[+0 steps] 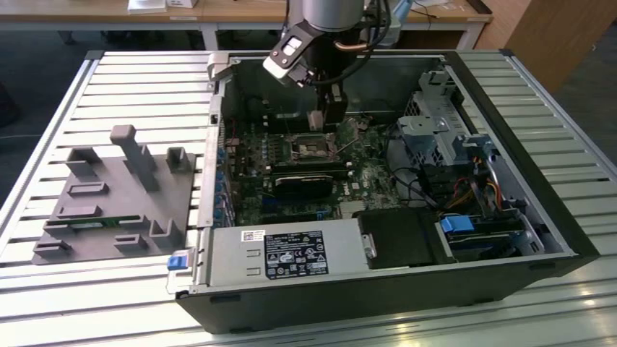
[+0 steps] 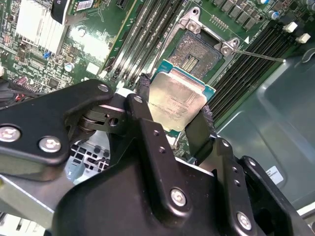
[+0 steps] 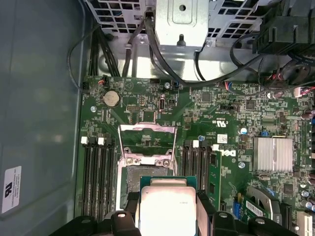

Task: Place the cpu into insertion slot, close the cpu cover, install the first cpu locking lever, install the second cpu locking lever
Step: 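Place the cpu into insertion slot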

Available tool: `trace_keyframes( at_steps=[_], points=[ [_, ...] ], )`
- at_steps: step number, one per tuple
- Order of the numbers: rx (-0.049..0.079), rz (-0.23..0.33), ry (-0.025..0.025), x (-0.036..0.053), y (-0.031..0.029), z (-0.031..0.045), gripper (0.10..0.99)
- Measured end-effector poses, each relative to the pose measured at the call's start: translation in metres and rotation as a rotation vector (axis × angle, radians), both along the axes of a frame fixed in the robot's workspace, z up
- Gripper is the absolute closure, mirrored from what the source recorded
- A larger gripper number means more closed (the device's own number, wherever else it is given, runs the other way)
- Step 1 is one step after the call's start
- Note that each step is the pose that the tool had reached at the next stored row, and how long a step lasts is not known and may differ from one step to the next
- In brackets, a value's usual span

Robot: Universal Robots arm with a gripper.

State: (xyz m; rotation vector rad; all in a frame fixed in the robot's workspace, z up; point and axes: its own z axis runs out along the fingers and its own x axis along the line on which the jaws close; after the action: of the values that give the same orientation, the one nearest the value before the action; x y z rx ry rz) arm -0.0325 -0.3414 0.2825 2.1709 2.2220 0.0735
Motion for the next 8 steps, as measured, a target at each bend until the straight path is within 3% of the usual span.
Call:
trace_keyframes(
  at_steps=[8],
  points=[
    [0.0, 0.0, 0.0, 0.0, 0.0, -0.0038, 0.545]
  ],
)
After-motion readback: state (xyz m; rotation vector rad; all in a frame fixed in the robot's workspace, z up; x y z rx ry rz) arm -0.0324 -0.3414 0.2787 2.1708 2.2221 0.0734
